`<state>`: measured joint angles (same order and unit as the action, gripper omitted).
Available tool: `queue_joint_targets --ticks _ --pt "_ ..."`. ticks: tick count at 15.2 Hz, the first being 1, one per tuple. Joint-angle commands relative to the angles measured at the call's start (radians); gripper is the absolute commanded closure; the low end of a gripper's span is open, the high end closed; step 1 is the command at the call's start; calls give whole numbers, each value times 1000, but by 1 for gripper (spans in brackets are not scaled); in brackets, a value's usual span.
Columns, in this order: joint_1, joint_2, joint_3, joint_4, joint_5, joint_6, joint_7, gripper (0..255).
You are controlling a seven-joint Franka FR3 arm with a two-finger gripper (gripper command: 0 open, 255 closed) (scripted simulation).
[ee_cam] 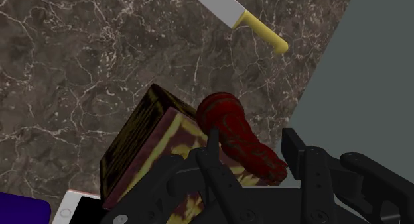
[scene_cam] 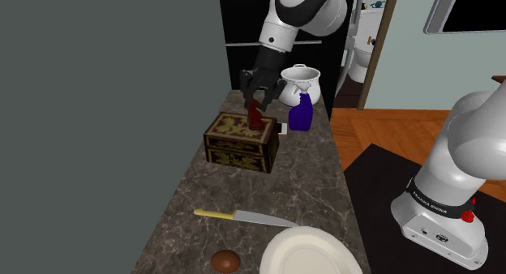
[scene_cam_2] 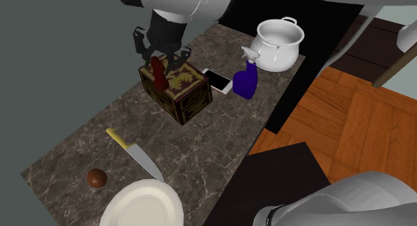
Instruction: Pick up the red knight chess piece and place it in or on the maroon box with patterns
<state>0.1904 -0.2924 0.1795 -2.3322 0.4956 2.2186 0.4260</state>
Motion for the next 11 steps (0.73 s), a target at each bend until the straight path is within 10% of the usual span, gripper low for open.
queue_joint_targets --ticks 1,11 --pt "-15 63 -15 76 -18 -20 -11 255" --pt "-68 349 -69 423 -73 -109 -60 255"
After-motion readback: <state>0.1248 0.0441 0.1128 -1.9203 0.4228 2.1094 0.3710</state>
